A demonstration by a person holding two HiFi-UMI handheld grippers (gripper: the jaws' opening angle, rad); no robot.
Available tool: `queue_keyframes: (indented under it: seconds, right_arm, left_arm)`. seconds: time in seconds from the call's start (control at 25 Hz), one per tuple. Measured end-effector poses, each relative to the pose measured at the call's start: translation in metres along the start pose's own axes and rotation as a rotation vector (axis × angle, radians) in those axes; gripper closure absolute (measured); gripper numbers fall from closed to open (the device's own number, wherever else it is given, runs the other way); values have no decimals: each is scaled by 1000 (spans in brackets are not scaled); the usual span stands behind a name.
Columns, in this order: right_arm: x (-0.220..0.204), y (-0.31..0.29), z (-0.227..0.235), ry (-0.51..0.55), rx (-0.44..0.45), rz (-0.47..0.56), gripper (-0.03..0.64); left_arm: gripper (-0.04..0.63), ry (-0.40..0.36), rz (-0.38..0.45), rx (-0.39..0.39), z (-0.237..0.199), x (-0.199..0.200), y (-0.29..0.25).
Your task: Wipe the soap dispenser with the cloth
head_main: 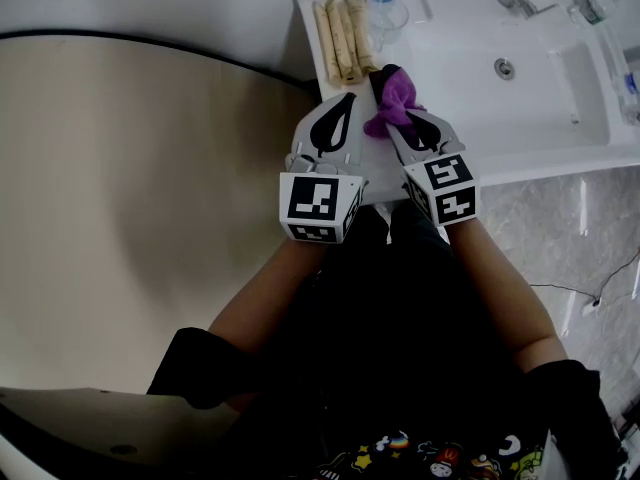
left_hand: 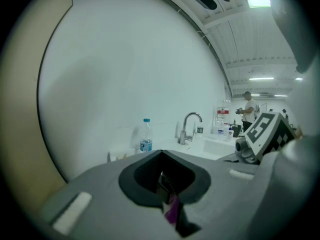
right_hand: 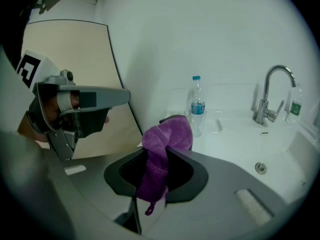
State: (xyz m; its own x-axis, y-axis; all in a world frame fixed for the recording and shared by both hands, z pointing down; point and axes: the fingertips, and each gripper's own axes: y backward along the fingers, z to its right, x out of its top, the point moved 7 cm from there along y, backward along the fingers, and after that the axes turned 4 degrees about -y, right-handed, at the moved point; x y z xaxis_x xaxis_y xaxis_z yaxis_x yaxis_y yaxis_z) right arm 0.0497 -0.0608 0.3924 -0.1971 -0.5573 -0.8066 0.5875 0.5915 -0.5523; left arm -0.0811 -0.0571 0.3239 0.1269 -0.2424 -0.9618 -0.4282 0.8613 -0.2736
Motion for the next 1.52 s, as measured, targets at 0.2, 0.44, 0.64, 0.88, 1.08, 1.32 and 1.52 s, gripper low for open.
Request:
queue_keyframes:
  seconds: [0.2,0.44,0.64,0.88,1.08,1.32,1.52]
  right_arm:
    - [-17,5,-1,-4,5,-30,505]
    - [-3,40,20,-19,-46,24,505]
    - [41,49,52,9,-101,138,505]
    - [69,18,75,50,-112,199,505]
    - [58,-12,79,-5,-23,190,505]
    - [31,-22,70,-30,29,147,505]
    - [13,-19,68,-30,46,116,505]
  left_arm:
    - [595,-8,-5,-16,2,-3,-1]
    - [595,-14,1,-28,6,2,-1]
    - [595,-24,-3,-25,7,5,-4]
    - [595,-37,-18,-10,14,6,-7]
    - [595,-45,-40,27,19,10,-7]
    - [595,-51,-67,57,18,3,-7]
    - [595,-42,-78,62,20,0,-11]
